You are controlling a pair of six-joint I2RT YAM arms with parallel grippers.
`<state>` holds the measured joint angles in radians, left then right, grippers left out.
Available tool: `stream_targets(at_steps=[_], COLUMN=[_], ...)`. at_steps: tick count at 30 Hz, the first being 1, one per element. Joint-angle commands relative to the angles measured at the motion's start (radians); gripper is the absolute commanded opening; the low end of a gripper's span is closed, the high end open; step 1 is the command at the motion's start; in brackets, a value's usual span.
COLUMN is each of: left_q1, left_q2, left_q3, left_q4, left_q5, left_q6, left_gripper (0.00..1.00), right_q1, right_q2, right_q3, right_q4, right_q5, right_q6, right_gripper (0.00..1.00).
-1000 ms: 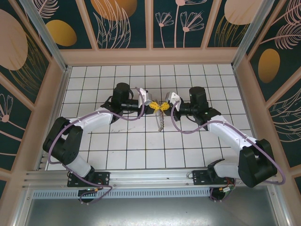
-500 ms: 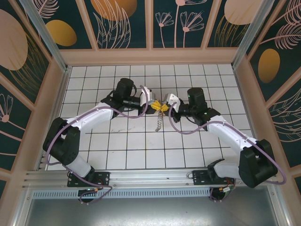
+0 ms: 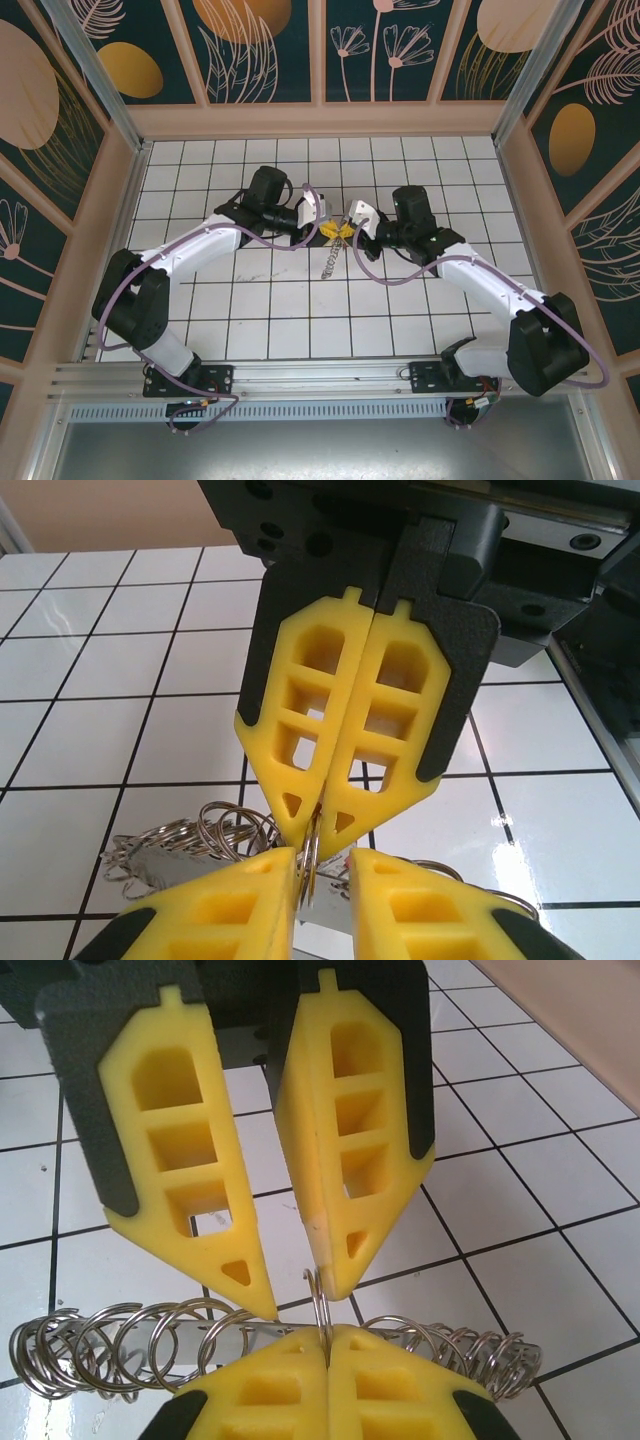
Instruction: Put the keys on the keyring
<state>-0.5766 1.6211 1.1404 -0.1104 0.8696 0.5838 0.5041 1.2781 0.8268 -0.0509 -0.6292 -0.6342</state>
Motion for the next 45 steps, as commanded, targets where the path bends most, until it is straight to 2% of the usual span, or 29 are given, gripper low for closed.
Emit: stream_targets(at_steps=[1, 8, 11, 13, 17, 20, 24, 30, 37, 40, 44, 45], left_q1=[-0.007, -0.007, -0.008, -0.007, -0.007, -0.006, -0.006, -0.004, -0.005, -0.005, -0.005, -0.006], left_q2=[0.016, 0.029, 0.029, 0.031, 0.019, -0.012, -0.048, -0.049, -0.05, -0.05, -0.045, -0.043], left_q3=[0.031, 0.044, 0.046, 0.045, 0.032, -0.018, -0.09, -0.119, -0.14, -0.134, -0.112, -0.101], left_q4=[-0.036, -0.061, -0.068, -0.069, -0.049, 0.051, 0.246, 0.431, 0.512, 0.473, 0.352, 0.312], left_q5=[0.008, 0.002, 0.0, -0.004, -0.016, 0.01, 0.099, 0.204, 0.246, 0.202, 0.146, 0.13], left_q6=[0.03, 0.042, 0.047, 0.05, 0.043, 0.0, -0.106, -0.218, -0.262, -0.238, -0.168, -0.145], left_gripper=[0.2, 0.17, 0.1, 0.01, 0.0, 0.0, 0.0, 0.0, 0.0, 0.0, 0.0, 0.04], right_q1=[0.01, 0.016, 0.016, 0.016, 0.015, 0.009, -0.016, -0.042, -0.071, -0.074, -0.073, -0.072], right_q2=[0.004, 0.007, 0.006, 0.004, -0.005, -0.016, -0.031, -0.045, -0.051, -0.057, -0.059, -0.057], right_q3=[0.046, 0.052, 0.052, 0.05, 0.039, 0.011, -0.035, -0.068, -0.074, -0.07, -0.056, -0.05], right_q4=[0.016, 0.016, 0.018, 0.018, 0.014, 0.03, 0.092, 0.162, 0.197, 0.197, 0.175, 0.161], right_q5=[-0.01, -0.014, -0.013, -0.012, 0.011, 0.011, -0.035, -0.103, -0.145, -0.146, -0.13, -0.119], right_q6=[-0.022, -0.022, -0.02, -0.019, -0.023, -0.025, 0.016, 0.054, 0.079, 0.081, 0.068, 0.06], right_gripper=[0.0, 0.0, 0.0, 0.0, 0.0, 0.05, 0.13, 0.13, 0.09, 0.01, 0.0, 0.0])
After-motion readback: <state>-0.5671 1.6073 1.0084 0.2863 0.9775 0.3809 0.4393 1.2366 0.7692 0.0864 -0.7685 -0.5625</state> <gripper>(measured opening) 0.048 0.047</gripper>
